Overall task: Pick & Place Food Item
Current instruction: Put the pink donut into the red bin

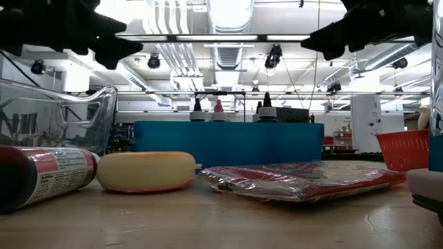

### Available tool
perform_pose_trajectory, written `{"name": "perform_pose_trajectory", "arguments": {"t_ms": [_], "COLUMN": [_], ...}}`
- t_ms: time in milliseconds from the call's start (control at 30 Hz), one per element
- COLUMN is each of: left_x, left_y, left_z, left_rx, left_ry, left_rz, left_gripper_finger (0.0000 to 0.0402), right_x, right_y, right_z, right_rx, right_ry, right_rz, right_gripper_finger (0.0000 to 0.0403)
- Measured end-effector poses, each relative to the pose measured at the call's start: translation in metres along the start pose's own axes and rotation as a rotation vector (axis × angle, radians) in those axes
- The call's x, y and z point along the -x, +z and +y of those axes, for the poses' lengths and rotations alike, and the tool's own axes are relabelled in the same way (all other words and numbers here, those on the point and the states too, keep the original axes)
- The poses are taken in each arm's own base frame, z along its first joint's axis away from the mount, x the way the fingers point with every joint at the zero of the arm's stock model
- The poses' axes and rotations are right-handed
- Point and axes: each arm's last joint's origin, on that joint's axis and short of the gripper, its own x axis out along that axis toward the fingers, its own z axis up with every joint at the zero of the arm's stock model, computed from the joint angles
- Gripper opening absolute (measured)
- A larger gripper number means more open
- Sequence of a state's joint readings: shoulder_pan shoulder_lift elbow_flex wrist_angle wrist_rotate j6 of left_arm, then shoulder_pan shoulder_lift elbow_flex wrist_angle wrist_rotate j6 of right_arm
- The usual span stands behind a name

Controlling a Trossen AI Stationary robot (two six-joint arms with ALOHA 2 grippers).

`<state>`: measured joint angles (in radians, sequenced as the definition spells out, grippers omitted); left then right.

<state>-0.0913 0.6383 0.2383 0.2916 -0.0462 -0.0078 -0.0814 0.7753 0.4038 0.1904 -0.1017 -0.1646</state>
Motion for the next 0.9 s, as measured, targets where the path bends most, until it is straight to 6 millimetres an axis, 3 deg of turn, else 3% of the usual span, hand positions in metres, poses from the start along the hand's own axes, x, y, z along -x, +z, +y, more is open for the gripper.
{"name": "perform_pose_trajectory", "arguments": {"t_ms": [533,900], "left_x": [-0.030,-0.058], "left_y": [0.032,0.029], "left_z": [-0.029,-0.056], "left_rx": [-0.079,-0.027], "left_ry": [-0.131,-0.133], "left_rz": [0.240,0.393], "left_gripper_finger": [0.0308,0.0307], "right_x": [0.012,0.022], "right_y": [0.000,-0.001], "right_z": [0.000,0.000], "right_rx": [-0.024,-0.040], "right_ry": [-0.026,-0.074], "right_rz": [0.015,0.042], "right_gripper_finger": [0.0189,0.0189]}}
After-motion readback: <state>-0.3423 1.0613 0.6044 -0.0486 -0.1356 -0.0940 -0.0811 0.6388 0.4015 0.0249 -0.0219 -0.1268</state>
